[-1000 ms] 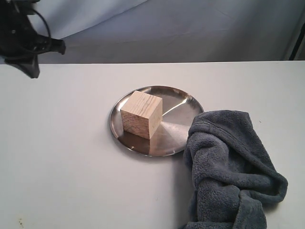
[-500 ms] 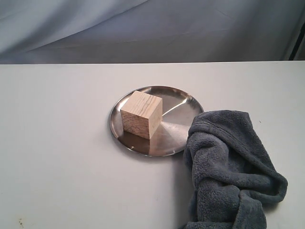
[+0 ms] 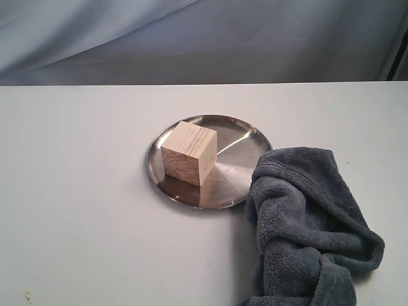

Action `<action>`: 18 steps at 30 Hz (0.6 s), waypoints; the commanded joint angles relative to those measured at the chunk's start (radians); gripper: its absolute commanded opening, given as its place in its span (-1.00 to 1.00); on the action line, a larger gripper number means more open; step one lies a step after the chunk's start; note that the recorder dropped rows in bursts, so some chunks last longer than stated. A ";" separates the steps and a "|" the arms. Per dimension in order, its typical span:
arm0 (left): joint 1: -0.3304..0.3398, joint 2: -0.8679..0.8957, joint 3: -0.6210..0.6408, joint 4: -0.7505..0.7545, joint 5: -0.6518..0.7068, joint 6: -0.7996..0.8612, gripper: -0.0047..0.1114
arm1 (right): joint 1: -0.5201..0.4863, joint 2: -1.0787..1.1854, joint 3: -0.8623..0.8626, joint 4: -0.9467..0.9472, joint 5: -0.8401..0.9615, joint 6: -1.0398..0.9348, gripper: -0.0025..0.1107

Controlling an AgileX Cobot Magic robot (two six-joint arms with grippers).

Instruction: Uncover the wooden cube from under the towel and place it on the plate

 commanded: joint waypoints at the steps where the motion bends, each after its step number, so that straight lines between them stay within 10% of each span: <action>1: 0.002 -0.181 0.070 -0.038 -0.125 0.013 -0.92 | 0.000 -0.006 0.003 0.005 0.012 0.004 -0.90; 18: 0.002 -0.841 0.325 -0.088 -0.372 0.107 -0.92 | 0.000 -0.006 0.003 0.005 0.012 0.004 -0.90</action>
